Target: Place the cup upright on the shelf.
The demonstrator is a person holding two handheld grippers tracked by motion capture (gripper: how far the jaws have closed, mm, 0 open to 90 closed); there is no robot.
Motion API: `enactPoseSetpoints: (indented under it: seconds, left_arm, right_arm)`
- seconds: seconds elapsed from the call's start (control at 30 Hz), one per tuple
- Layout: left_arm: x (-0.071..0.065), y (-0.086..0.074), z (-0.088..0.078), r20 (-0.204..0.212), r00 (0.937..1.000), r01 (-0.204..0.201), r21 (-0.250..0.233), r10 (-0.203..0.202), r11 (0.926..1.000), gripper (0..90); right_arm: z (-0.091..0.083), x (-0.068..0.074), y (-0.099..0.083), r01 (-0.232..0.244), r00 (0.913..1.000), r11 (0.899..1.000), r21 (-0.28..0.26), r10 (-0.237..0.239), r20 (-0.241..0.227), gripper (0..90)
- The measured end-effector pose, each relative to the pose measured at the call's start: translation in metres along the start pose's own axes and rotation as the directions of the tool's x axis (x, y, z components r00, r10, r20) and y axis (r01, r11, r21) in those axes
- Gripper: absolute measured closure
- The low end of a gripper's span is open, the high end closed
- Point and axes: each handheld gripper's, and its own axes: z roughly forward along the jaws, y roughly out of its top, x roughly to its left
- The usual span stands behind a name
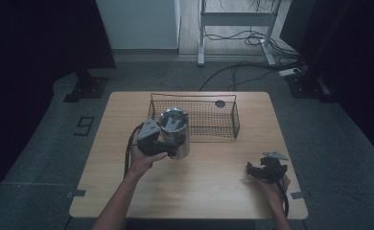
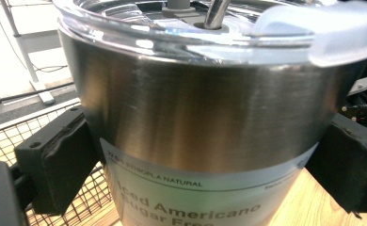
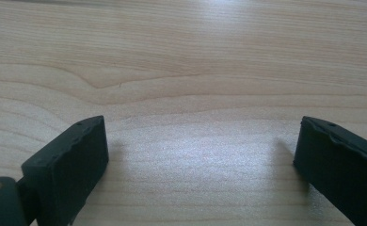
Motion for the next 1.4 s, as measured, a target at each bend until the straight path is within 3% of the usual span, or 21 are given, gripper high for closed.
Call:
enactPoseSetpoints:
  seconds: [0.53,1.4]
  left_arm:
    - [0.004,0.015,0.002,-0.016,0.9996,-0.023,-0.007,0.022,0.9997,4.2]
    - [0.019,0.029,0.002,-0.043,0.9989,-0.021,-0.028,0.02,0.9994,4.2]
  right_arm:
    - [0.0,0.0,0.0,0.0,1.0,1.0,0.0,0.0,0.0,3.1]
    - [0.0,0.0,0.0,0.0,1.0,1.0,0.001,0.0,-0.001,3.1]
